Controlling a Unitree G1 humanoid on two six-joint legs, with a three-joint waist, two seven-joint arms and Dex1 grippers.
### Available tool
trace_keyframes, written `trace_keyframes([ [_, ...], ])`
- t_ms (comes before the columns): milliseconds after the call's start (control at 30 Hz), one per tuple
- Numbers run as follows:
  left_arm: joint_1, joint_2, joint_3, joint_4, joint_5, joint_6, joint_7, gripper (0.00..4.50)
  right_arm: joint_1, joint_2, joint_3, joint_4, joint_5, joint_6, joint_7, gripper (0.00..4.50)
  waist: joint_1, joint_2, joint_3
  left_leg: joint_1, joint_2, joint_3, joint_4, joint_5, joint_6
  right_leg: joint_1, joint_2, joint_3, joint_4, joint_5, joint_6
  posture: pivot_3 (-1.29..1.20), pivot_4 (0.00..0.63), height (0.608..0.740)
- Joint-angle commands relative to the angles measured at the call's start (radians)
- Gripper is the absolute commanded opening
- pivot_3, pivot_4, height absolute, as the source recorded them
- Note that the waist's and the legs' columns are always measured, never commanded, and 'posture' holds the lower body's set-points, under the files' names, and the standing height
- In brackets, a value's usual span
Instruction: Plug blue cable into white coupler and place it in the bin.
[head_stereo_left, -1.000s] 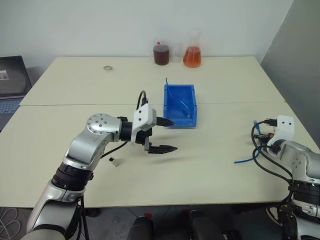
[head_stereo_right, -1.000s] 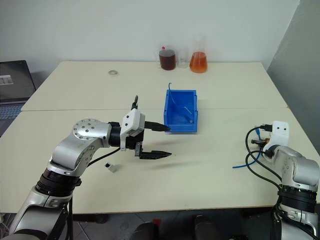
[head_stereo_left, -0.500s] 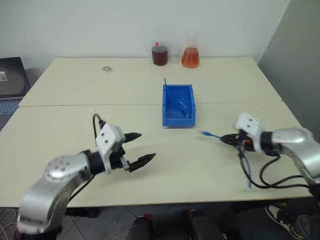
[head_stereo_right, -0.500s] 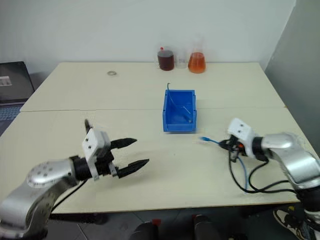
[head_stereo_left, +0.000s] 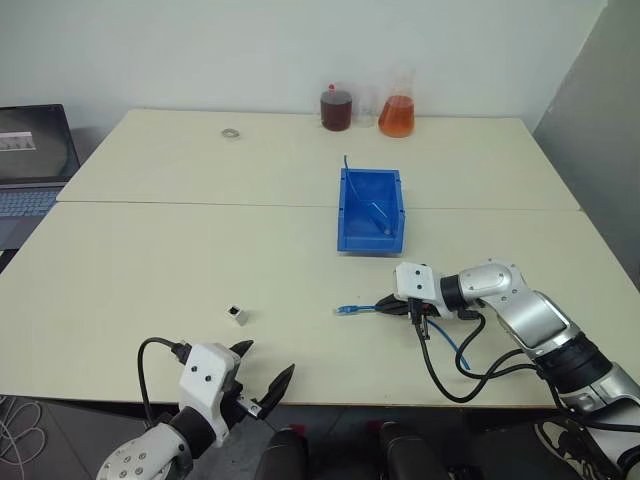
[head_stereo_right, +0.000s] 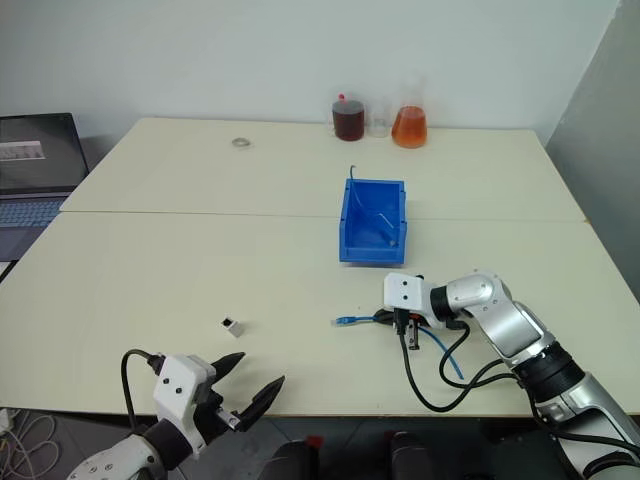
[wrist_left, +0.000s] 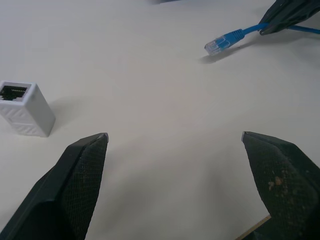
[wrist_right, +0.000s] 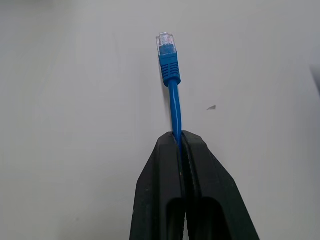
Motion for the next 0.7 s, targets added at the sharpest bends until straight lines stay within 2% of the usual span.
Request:
trace_keyframes([
  [33, 0.028, 0.003, -0.018, -0.032, 0.026, -0.057, 0.006, 4.50, 0.004, 0.022, -0.011, -0.027, 0.012, 0.016, 0.022, 0.01, -0.001, 0.000, 0.000, 0.000, 0.000, 0.000, 0.000, 0.000, 0.000, 0.000, 0.000, 0.000, 0.000, 0.000, 0.000, 0.00, 0.150, 0.740],
  [333, -0.032, 0.020, -0.013, -0.001, 0.011, -0.060, -0.002, 4.50, 0.009, 0.060, -0.009, -0.036, -0.010, 0.018, 0.016, 0.01, -0.001, 0.000, 0.000, 0.000, 0.000, 0.000, 0.000, 0.000, 0.000, 0.000, 0.000, 0.000, 0.000, 0.000, 0.000, 0.00, 0.150, 0.740],
  [700, -0.097, 0.043, -0.037, 0.020, -0.006, -0.040, -0.030, 4.50, 0.040, 0.049, -0.038, -0.083, -0.003, 0.070, 0.021, 2.50, -0.001, 0.000, 0.000, 0.000, 0.000, 0.000, 0.000, 0.000, 0.000, 0.000, 0.000, 0.000, 0.001, 0.000, 0.000, 0.00, 0.150, 0.740],
])
